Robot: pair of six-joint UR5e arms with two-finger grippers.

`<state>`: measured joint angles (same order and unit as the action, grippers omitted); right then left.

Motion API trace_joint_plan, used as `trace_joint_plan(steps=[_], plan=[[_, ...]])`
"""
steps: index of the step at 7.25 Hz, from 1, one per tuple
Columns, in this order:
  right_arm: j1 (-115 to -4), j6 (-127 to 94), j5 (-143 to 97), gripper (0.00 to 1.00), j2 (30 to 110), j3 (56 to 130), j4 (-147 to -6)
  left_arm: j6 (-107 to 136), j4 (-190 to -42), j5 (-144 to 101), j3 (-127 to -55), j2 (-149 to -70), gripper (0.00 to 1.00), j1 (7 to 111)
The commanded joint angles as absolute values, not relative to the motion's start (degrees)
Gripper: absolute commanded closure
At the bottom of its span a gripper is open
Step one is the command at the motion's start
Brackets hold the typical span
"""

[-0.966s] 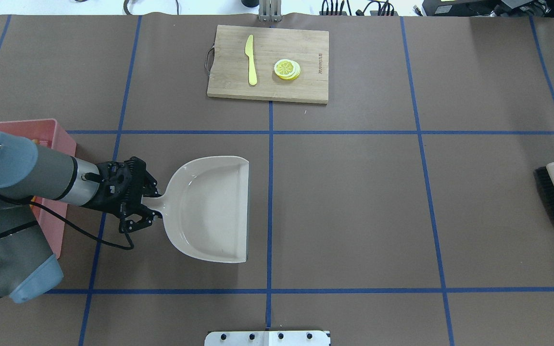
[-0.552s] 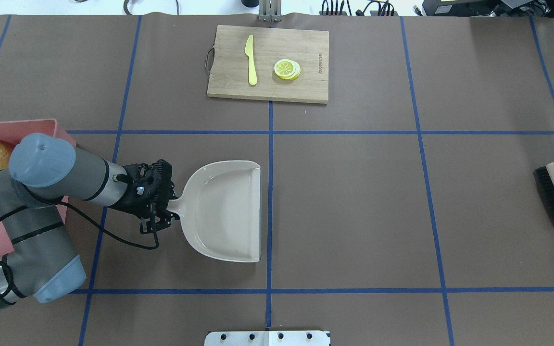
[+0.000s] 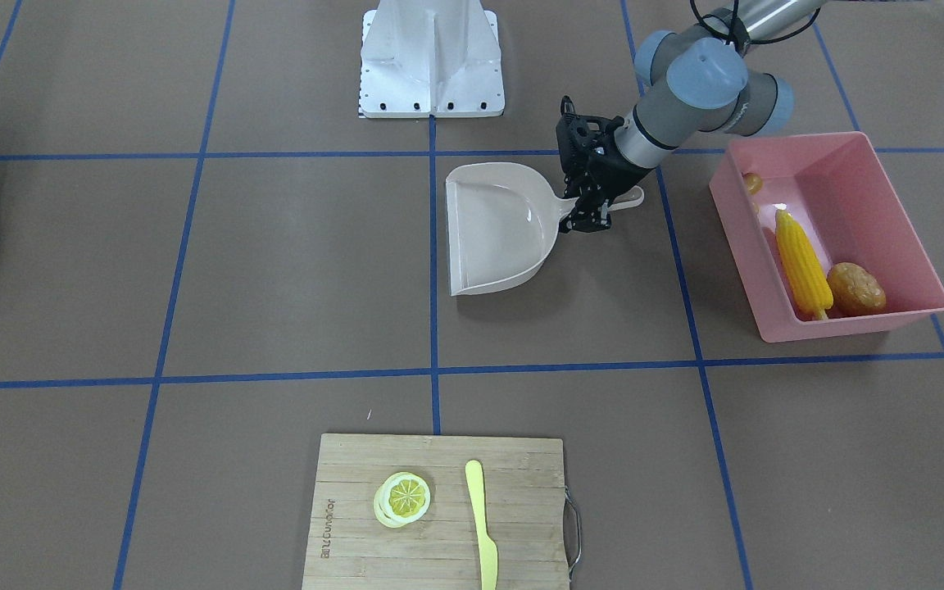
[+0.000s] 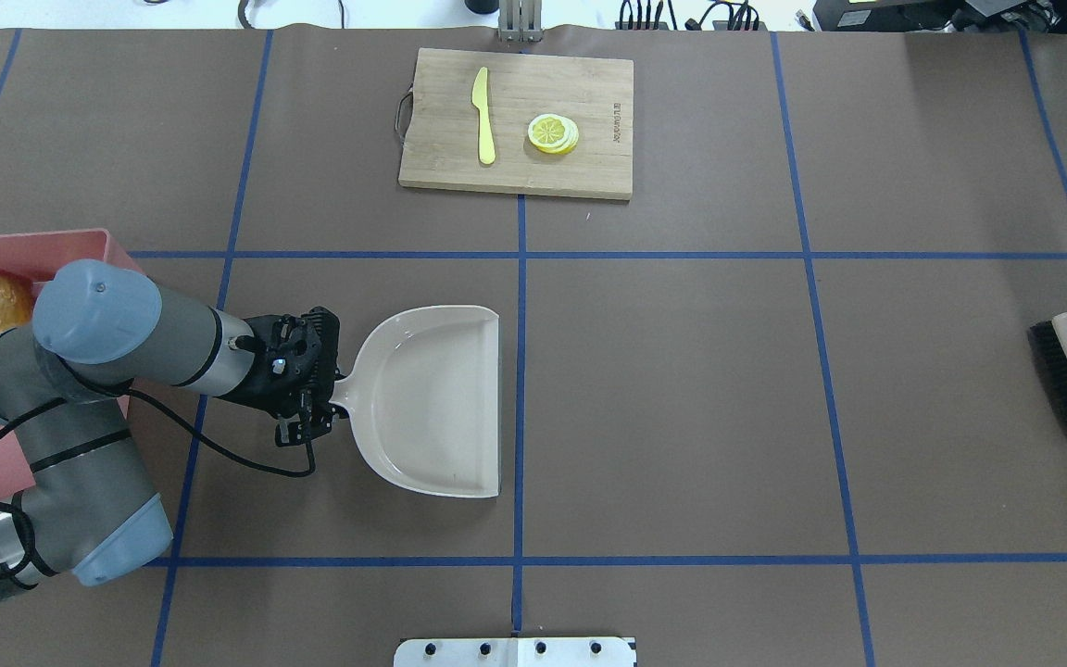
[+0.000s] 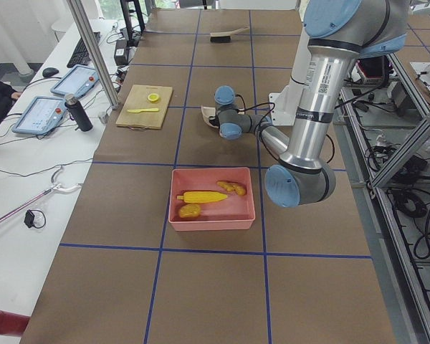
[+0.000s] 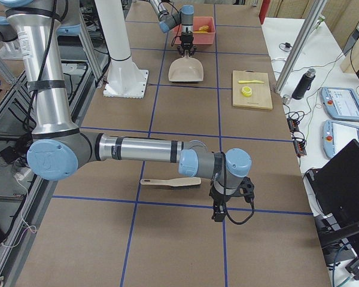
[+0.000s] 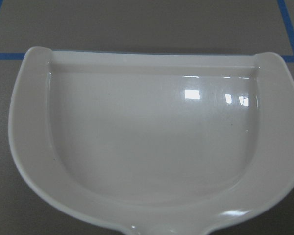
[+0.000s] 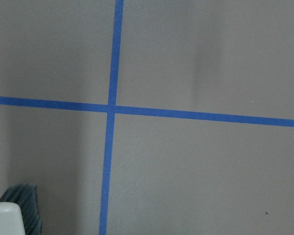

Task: Sweep and dump trash into bin
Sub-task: 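Lower the dustpan flat onto the table with the left gripper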

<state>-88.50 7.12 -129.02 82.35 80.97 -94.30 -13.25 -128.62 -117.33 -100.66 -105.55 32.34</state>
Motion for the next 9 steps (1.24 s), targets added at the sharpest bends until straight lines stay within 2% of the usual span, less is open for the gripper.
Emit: trace_joint_plan(steps=[1,9], plan=[[-88.51,7.21,-128.94,0.00,82.53,80.86,-94.31,-13.18,-127.62,-117.33,-100.81,-105.47,1.00,32.08],[-88.51,7.21,-129.02,0.00,82.44,80.24,-94.31,-12.92,-127.09,-117.25,-99.76,-106.61,1.00,31.20]])
